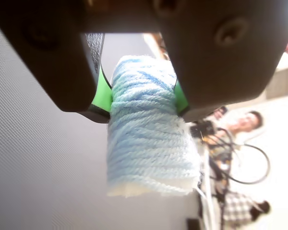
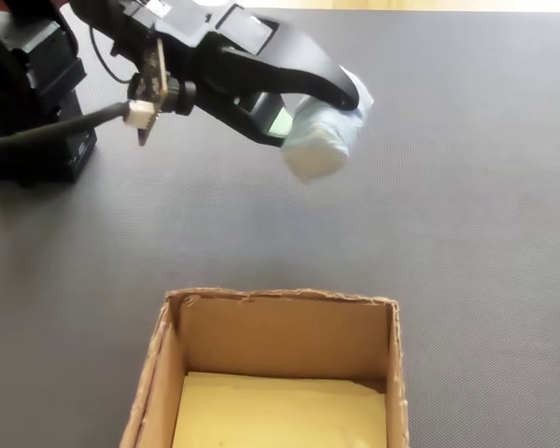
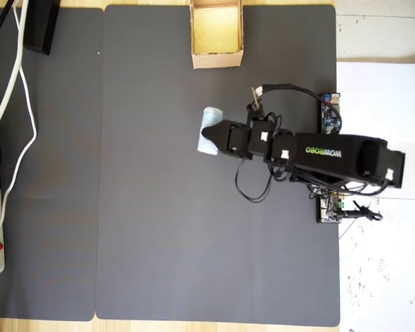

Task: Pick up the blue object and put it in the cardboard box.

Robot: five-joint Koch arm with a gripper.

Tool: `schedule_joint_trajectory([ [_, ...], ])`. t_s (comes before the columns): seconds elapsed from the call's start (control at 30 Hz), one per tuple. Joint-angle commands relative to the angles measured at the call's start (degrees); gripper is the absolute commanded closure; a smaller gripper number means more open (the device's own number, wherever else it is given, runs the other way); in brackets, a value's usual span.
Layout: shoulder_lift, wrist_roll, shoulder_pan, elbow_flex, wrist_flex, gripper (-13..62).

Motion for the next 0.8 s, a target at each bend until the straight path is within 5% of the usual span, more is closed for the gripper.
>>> schedule_joint_trajectory([
  [0.0, 2.11, 1.05, 0.97, -2.11, -5.98, 40.3],
  [0.4, -1.85, -4.31, 16.26, -19.42, -2.55, 40.4],
  [0.77, -21.8, -4.66, 33.13, -37.44, 2.2, 40.3],
])
